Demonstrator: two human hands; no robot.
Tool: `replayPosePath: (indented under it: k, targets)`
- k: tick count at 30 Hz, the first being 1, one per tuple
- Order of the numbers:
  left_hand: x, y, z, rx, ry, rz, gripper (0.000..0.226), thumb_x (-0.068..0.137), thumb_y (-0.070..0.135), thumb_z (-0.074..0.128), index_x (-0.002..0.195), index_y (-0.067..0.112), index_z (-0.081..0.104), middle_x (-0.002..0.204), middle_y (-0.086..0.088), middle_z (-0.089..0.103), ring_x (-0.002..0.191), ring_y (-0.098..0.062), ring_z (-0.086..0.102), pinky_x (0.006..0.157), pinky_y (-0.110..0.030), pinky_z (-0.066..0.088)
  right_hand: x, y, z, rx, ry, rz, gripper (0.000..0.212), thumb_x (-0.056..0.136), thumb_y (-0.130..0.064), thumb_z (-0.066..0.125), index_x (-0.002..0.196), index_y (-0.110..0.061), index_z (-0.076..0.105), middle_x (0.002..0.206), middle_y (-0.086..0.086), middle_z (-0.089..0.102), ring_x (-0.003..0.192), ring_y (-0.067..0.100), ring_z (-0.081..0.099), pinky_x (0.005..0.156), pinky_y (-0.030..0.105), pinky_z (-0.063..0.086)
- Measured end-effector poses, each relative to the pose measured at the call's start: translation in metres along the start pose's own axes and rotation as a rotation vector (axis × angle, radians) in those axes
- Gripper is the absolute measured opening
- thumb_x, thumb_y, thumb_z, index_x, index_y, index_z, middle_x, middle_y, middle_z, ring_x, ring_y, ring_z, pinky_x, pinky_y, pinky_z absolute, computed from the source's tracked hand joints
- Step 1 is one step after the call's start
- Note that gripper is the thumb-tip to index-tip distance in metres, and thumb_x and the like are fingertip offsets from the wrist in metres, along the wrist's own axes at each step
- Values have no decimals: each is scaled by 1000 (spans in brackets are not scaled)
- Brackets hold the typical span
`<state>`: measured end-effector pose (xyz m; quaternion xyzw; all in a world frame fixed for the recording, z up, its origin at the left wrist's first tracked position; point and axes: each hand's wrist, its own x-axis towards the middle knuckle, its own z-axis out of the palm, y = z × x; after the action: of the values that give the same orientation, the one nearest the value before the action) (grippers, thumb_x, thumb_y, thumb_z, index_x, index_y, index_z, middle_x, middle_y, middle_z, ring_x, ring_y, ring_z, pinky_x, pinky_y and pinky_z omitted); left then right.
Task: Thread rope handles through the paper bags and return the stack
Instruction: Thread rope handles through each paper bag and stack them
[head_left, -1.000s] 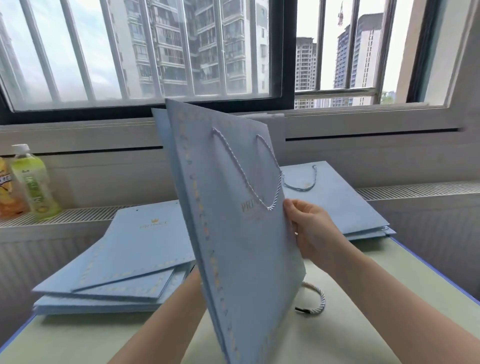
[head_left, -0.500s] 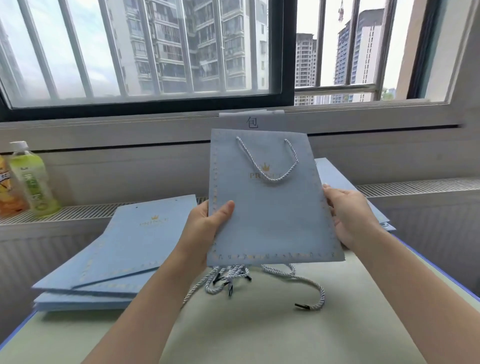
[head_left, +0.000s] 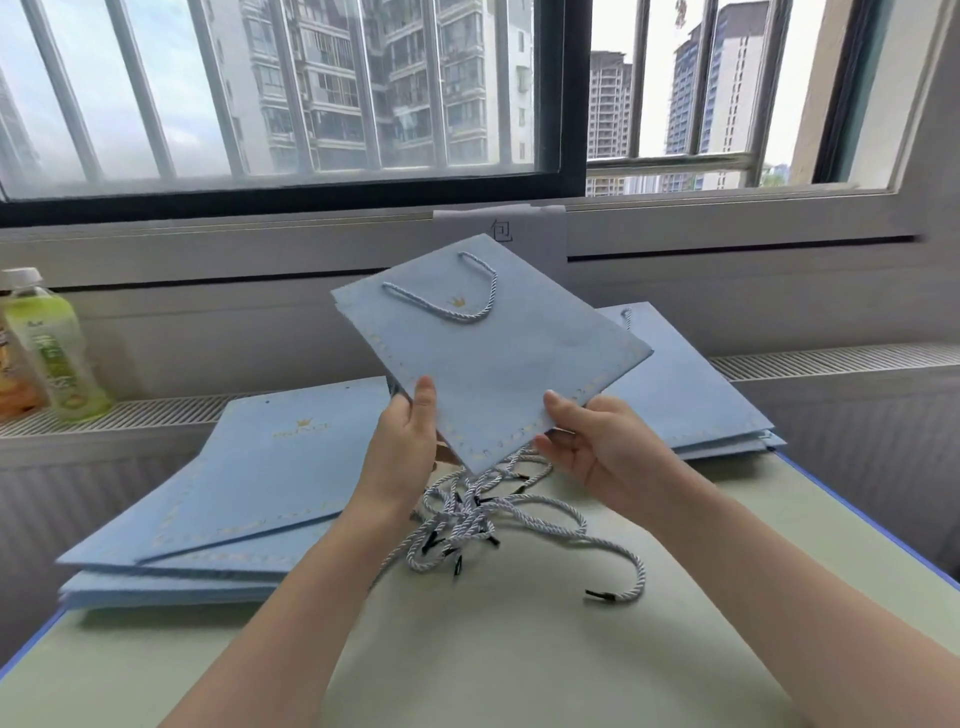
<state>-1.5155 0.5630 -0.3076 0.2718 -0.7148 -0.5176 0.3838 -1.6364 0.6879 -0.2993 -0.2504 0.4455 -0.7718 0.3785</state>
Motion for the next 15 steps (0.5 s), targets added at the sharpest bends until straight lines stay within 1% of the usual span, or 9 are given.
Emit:
replayPosePath:
  k: [2, 3, 5, 6, 7, 9, 11, 13, 15]
  targets:
    - [-2, -4, -2, 359, -6, 79, 61, 90, 64, 17, 83, 16, 54, 77, -2, 66, 72, -23, 64, 73, -36, 48, 7, -3, -9, -10, 167, -60, 12, 95, -7, 51, 85, 0, 54, 75, 8, 65, 56, 11, 62, 49, 17, 51]
    - [-2, -7, 0, 518, -8, 116, 60, 91, 64, 17, 84, 17, 55, 80, -1, 67, 77, -24, 64, 75, -38, 48, 10, -4, -14, -38, 244, -89, 11, 96, -8, 50, 86, -2, 53, 81, 9, 63, 59, 11, 61, 48, 17, 50]
    - [-5, -11, 6, 756, -9, 201, 41, 99, 48, 30, 92, 17, 56, 89, 0, 67, 83, -24, 61, 76, -37, 47, 15, -9, -23, -77, 382, -146, 13, 97, -9, 49, 84, -7, 51, 87, 8, 58, 65, 12, 58, 48, 16, 50]
    - [-7, -13, 9, 824, -23, 244, 31, 100, 38, 34, 96, 16, 56, 93, 0, 66, 86, -24, 60, 75, -35, 46, 16, -12, -27, -66, 450, -167, 15, 97, -9, 49, 82, -8, 49, 86, 8, 55, 66, 12, 56, 47, 16, 51]
    - [-8, -14, 12, 871, -47, 282, 25, 99, 32, 36, 99, 17, 56, 96, 0, 66, 89, -23, 59, 74, -34, 44, 16, -16, -31, -37, 511, -183, 17, 97, -9, 49, 80, -8, 47, 83, 7, 52, 65, 12, 54, 47, 16, 51]
    - [-10, -16, 15, 934, -113, 315, 20, 98, 28, 38, 103, 18, 56, 103, 2, 64, 96, -20, 55, 75, -32, 42, 18, -22, -41, -1, 591, -200, 18, 96, -9, 51, 79, -6, 44, 81, 6, 45, 62, 12, 52, 47, 16, 52]
    - [-11, -20, 16, 966, -173, 296, 19, 98, 26, 39, 106, 19, 55, 108, 4, 62, 102, -19, 52, 77, -32, 42, 19, -23, -47, -23, 637, -191, 17, 96, -9, 52, 81, -5, 45, 85, 5, 43, 57, 10, 54, 49, 18, 54]
    - [-11, -21, 16, 987, -205, 282, 18, 98, 25, 40, 108, 19, 54, 111, 4, 60, 104, -18, 52, 79, -32, 42, 20, -21, -52, -33, 675, -174, 11, 95, -9, 53, 88, -3, 47, 89, 4, 43, 58, 10, 55, 52, 20, 56]
    - [-11, -20, 15, 1005, -216, 294, 19, 98, 24, 40, 111, 19, 54, 113, 4, 60, 106, -18, 51, 80, -31, 41, 19, -19, -55, -24, 692, -169, 9, 96, -9, 52, 95, -2, 47, 87, 3, 45, 62, 13, 54, 62, 23, 58]
